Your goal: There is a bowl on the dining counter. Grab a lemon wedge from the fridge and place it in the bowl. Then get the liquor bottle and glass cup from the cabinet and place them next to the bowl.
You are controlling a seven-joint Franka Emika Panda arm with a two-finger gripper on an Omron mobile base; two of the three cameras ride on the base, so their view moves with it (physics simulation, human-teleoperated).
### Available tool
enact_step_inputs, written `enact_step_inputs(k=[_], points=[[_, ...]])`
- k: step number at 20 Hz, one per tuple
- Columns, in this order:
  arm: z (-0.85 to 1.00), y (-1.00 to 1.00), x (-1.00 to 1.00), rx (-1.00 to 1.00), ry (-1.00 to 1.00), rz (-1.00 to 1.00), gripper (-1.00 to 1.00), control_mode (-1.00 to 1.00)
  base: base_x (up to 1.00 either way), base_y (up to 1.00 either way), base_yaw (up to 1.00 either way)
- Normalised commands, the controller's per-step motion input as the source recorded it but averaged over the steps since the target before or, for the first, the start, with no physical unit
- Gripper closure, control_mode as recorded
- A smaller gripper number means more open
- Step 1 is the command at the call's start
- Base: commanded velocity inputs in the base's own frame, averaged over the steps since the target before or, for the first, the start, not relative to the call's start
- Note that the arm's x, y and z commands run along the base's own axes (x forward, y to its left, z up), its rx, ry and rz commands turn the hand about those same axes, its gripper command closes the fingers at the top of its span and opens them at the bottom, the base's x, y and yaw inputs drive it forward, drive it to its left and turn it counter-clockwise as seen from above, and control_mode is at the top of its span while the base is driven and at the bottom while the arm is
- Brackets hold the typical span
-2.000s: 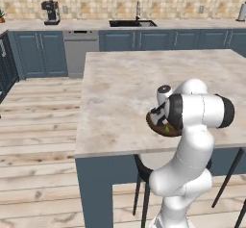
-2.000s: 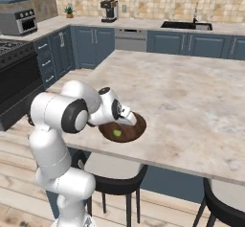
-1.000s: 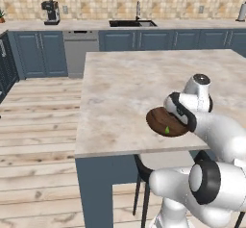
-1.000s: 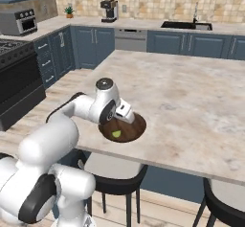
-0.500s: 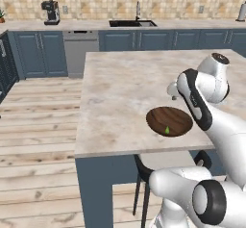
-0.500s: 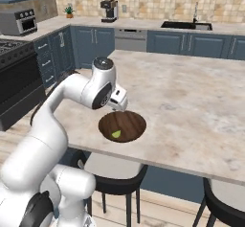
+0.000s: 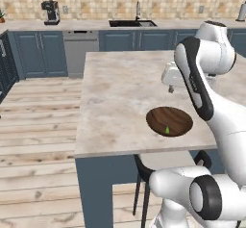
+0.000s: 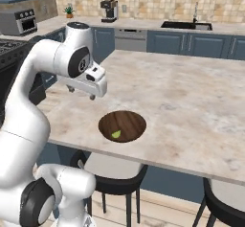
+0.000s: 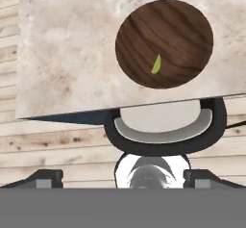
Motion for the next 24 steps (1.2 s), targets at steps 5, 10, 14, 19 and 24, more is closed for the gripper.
enact_step_inputs(k=[5, 10, 14, 19, 24], points=[[0.07, 0.30, -0.92, -0.07, 0.16, 0.09, -1.00, -1.00, 0.00, 0.00, 0.00], [-0.25, 0.02, -0.96, -0.17, -0.02, 0.09, -1.00, -1.00, 0.00, 0.00, 0.00], [-0.44, -0.03, -0.68, -0.20, -0.03, 0.05, -1.00, -1.00, 0.00, 0.00, 0.00], [-0.20, 0.00, -0.47, -0.12, 0.00, 0.03, -1.00, -1.00, 0.00, 0.00, 0.00], [0.00, 0.00, -0.06, 0.00, 0.00, 0.00, -1.00, 1.00, -0.20, 0.13, 0.02]])
